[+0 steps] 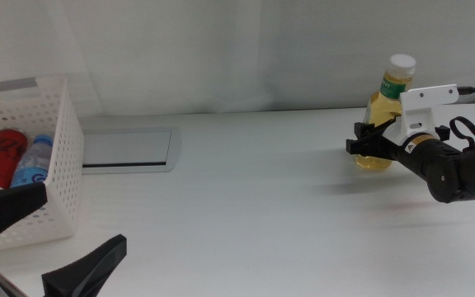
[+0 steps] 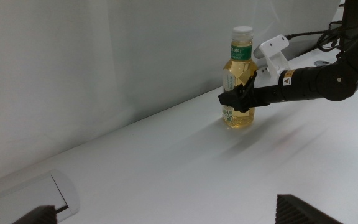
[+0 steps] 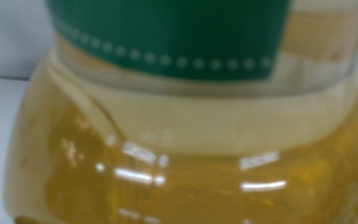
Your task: Use arms to grab the bottles and put them into the dustbin to the left of the table.
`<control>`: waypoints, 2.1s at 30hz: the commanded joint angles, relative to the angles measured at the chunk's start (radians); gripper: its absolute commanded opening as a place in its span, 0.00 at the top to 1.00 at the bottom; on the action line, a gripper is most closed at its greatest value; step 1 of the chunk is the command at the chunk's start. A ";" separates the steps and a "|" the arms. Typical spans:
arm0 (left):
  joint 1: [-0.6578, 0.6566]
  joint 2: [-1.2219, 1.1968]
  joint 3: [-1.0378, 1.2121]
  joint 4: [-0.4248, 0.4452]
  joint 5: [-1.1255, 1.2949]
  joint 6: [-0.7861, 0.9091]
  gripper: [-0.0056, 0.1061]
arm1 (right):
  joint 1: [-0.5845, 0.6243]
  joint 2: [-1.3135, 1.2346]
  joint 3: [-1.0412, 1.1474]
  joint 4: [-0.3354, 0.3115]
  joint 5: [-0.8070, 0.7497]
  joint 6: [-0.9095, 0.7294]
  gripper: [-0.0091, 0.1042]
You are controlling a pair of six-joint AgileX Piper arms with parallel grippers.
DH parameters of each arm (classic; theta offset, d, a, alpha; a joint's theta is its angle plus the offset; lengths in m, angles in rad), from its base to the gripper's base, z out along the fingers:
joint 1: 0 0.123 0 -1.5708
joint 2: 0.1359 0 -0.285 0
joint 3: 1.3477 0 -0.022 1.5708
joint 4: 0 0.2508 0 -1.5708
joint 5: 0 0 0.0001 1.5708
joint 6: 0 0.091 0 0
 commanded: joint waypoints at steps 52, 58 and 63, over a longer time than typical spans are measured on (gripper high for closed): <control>-0.010 0.000 0.005 -0.008 -0.001 -0.001 0.14 | 0.579 -0.221 0.116 0.107 0.285 -0.042 0.01; -0.010 0.000 0.005 -0.008 -0.001 -0.001 0.14 | 0.573 -0.367 0.116 0.116 0.428 -0.132 0.01; -0.010 0.000 0.005 -0.008 -0.001 -0.001 0.14 | 0.518 -0.515 0.116 0.112 0.620 -0.167 0.01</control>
